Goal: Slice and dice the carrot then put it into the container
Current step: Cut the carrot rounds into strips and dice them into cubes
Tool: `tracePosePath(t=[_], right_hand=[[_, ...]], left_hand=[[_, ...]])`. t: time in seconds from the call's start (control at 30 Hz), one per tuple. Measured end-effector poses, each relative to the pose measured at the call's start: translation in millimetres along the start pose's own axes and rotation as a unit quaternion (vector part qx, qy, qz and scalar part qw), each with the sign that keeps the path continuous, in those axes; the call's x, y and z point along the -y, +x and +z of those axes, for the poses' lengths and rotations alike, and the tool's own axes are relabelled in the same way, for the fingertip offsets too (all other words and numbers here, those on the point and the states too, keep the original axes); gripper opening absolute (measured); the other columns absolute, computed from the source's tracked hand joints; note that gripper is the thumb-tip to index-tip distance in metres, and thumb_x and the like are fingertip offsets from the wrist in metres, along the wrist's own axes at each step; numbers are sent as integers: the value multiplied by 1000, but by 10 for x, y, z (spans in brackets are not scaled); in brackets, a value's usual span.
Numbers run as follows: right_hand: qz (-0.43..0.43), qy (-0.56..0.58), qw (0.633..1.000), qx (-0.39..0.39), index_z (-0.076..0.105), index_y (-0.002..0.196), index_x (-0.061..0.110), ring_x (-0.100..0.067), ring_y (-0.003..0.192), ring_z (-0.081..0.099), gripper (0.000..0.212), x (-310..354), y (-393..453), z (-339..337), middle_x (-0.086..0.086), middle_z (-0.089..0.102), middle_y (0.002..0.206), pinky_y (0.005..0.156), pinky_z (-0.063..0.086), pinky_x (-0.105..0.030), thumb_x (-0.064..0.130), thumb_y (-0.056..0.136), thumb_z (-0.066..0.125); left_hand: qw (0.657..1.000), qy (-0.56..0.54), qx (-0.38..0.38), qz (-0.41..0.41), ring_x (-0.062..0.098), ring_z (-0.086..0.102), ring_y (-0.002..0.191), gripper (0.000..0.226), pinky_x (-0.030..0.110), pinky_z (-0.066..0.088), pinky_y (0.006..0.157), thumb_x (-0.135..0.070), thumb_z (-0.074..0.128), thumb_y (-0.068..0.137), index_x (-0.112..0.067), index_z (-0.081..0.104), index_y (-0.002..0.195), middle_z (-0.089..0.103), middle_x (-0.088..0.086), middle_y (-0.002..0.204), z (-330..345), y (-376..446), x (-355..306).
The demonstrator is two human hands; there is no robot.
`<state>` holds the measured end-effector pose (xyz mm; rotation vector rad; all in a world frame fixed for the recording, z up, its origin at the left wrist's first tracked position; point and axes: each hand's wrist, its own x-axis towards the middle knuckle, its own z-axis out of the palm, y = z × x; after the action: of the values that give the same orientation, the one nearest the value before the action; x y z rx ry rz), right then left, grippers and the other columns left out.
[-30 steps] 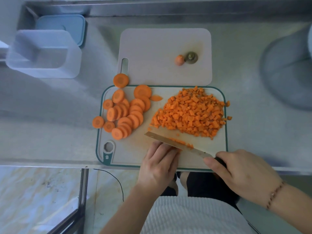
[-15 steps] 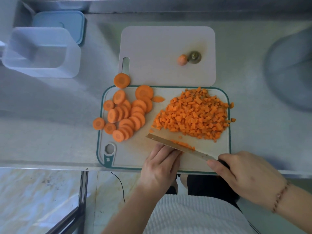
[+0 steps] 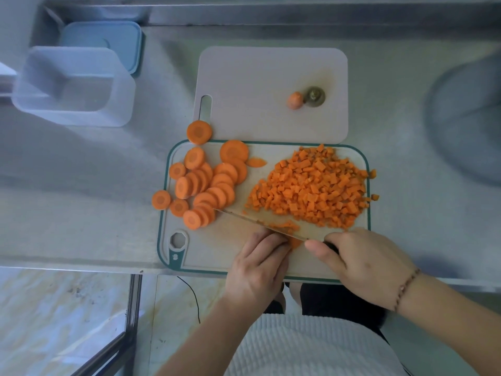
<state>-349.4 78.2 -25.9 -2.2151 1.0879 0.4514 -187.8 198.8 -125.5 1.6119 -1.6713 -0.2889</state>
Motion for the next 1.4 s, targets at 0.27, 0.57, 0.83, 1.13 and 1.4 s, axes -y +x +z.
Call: tracePosePath(t=[0.27,0.57,0.83,1.13,1.4], right_hand=[[18,31,999,-6,41,54,19,-12,51,51,79,-148,-209,15,-2,41,44,44,36,-27,84,77,2],[37,-6,999,30,45,60,19,-13,48,49,82,-138,-309,43,-1,45,50,48,38,-27,79,79,-8],[28,-63,997,21,44,64,26,-7,52,49,83,-54,-169,5,4,49,57,50,42,-22,78,71,-20],[-20,-6,1000,9,50,64,23,-10,55,53,73,112,11,-7,2,55,60,53,46,-30,77,81,3],[17,19,1000,12,45,57,17,-12,51,51,85,-210,-334,10,-4,45,47,48,38,-28,86,73,-1]], left_hand=[[1000,27,-4,11,31,63,101,11,40,53,87,6,76,85,0,77,94,72,11,103,-10,-47,-20],[1000,7,-19,11,26,63,106,20,35,56,90,11,72,83,-1,75,98,70,7,107,9,-35,-2],[1000,17,-19,16,25,65,101,20,32,55,90,12,74,80,-1,77,95,72,5,105,21,-21,19],[1000,-11,-24,12,25,65,95,25,32,55,84,-10,56,102,0,76,93,73,8,100,16,23,-42],[999,26,-1,25,29,62,105,14,33,51,93,0,62,97,1,76,94,72,9,105,-53,-141,-15]])
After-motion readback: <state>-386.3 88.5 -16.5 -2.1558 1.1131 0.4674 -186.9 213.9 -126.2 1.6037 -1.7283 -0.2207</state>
